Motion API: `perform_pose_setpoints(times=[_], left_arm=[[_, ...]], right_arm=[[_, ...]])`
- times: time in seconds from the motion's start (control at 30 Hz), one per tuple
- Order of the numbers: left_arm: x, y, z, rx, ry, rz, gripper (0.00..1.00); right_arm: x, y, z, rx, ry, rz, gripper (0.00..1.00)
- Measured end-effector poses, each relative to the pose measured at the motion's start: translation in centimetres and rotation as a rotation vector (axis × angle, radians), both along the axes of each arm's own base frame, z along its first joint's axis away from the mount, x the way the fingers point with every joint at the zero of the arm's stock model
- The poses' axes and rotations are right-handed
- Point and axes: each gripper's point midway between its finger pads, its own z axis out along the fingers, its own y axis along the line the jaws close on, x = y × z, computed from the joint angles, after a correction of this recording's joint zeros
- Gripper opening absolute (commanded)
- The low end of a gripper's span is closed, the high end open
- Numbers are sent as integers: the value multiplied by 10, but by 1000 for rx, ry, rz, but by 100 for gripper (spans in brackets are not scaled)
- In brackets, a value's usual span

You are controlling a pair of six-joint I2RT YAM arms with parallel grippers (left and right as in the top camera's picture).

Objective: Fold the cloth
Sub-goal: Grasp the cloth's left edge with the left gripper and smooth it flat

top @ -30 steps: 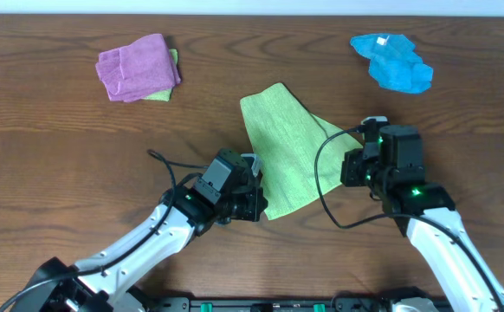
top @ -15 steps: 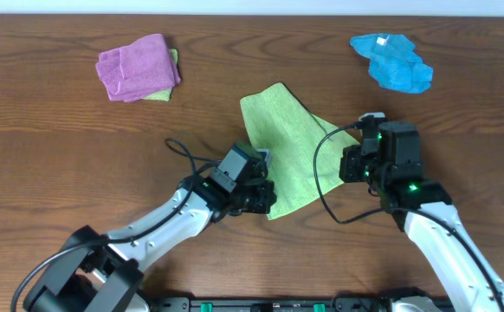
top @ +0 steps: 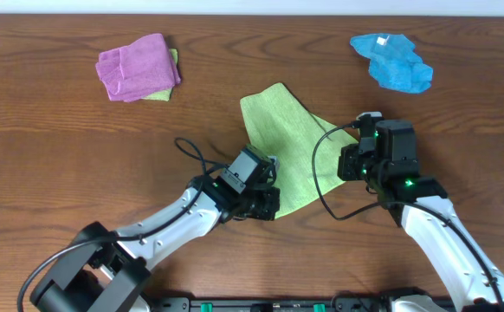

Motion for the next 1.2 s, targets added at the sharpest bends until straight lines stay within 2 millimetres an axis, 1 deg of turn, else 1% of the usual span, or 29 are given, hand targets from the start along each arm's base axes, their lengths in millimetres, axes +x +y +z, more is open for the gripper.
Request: perform_pose_setpoints(times=[0.13,0.47,0.8,0.93,1.03,1.2], left_arm=[[-2,-1,-3,13,-6,-5,6],[-2,2,-25,57,25,0,6],[6,6,-28,91,-17,14,6],[5,9,-32,107,-12,12,6],[3,11,-37,123,-3,10,6],[2,14,-42,143,5,13,6]], right_arm=[[0,1,0,1,-1,8,1],[0,2,1,-5,-6,23,1],[-1,3,-1,1,-1,30,2],[0,-6,-13,-5,38,9,1],[1,-18,-22,-8,65,-26,2],[3,-30,-24,-6,72,-63,1]])
